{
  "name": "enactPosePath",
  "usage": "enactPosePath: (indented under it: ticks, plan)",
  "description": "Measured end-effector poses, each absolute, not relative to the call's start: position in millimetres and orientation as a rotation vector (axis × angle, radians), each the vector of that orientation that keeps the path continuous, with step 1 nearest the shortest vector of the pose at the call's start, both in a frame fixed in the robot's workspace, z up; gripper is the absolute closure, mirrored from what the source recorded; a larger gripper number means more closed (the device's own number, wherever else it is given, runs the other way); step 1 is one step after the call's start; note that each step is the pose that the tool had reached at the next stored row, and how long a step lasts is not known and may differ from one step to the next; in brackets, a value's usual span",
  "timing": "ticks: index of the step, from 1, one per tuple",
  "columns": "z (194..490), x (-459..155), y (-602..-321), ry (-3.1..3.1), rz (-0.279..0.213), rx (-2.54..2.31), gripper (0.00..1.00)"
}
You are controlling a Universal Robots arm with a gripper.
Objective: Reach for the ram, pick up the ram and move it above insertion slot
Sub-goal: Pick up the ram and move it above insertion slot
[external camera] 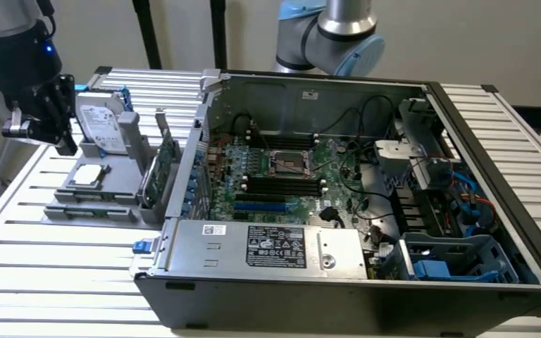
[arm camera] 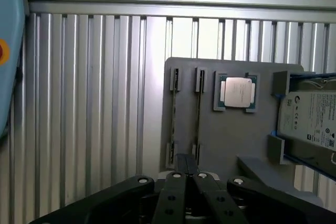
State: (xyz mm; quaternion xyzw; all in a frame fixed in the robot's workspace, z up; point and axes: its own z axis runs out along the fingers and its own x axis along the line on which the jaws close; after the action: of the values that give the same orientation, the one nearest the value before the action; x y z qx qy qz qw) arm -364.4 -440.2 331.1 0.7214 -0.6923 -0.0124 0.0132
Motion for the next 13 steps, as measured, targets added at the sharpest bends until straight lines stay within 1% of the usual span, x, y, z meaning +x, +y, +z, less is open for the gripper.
enactPosePath:
  ticks: [2,4,5,6,7,8,13]
  plan:
    - [331.1,-364.4,-440.0,-2.156,-0.039,2.248,0.88]
    - [331.2,-364.4,-439.8,-2.156,-0.039,2.248,0.76]
    - [331.1,-364.4,-439.8,-2.157,-0.039,2.247,0.76]
    - [331.0,-364.4,-439.7,-2.159,-0.039,2.245,0.7]
    - [330.6,-364.4,-439.7,-2.165,-0.039,2.24,0.7]
    - [329.6,-364.4,-439.6,-2.175,-0.039,2.231,0.64]
    - [320.6,-364.5,-439.6,-2.218,-0.04,2.188,0.64]
